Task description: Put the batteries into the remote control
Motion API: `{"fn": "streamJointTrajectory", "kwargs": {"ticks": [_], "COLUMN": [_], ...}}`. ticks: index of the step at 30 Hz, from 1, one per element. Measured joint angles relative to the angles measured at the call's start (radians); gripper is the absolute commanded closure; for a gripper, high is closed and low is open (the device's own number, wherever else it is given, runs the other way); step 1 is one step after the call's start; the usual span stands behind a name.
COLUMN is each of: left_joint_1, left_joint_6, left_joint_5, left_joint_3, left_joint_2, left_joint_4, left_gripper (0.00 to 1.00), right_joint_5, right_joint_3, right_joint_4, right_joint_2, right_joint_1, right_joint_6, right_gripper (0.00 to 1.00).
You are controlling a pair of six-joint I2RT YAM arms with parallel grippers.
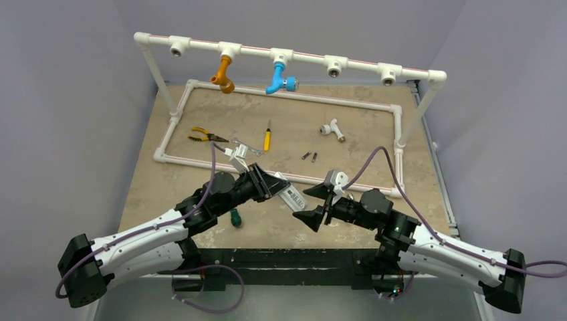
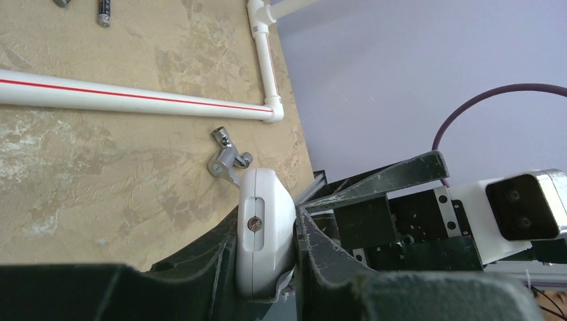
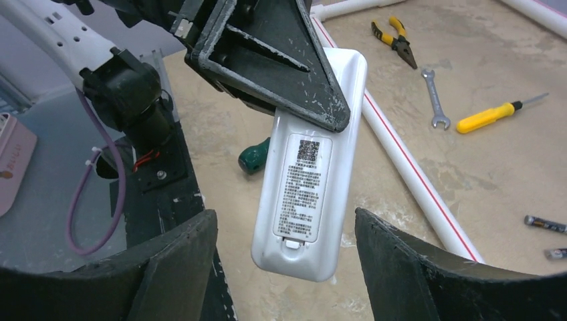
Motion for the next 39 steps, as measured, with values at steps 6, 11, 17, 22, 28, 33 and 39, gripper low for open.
{"fn": "streamJointTrajectory", "kwargs": {"ticks": [6,11,17,22,28,33,39], "left_joint_1": [0.001,0.001,0.001,0.001,0.001,0.001,0.001], "left_joint_6": [0.04,0.107,0.199,0.256,0.294,0.3,0.284], "left_joint_5": [0.041,0.139,0.24,0.284,0.312,0.323,0.316], "left_joint_3": [-0.063,-0.118,-0.14,-0.142,-0.142,-0.146,-0.148], "left_joint_2": [-0.054,-0.08,-0.11,-0.122,-0.122,-0.122,-0.114], "left_joint_4": [0.074,0.176,0.246,0.272,0.283,0.293,0.299], "left_gripper": [1.0,1.0,1.0,1.0,1.0,1.0,1.0], "right_joint_5": [-0.076,-0.125,-0.157,-0.177,-0.211,-0.262,-0.336], "right_joint_3": [0.058,0.074,0.08,0.101,0.106,0.106,0.119], "right_joint_4": [-0.104,-0.169,-0.235,-0.294,-0.332,-0.344,-0.37], "right_joint_2": [-0.061,-0.135,-0.203,-0.216,-0.217,-0.217,-0.187], "right_joint_1": [0.0,0.0,0.0,0.0,0.0,0.0,0.0], "right_joint_6": [-0.142,-0.242,-0.333,-0.399,-0.483,-0.552,-0.624], "right_gripper": [0.29,0.31,0.34,0.43,0.59,0.64,0.65]}}
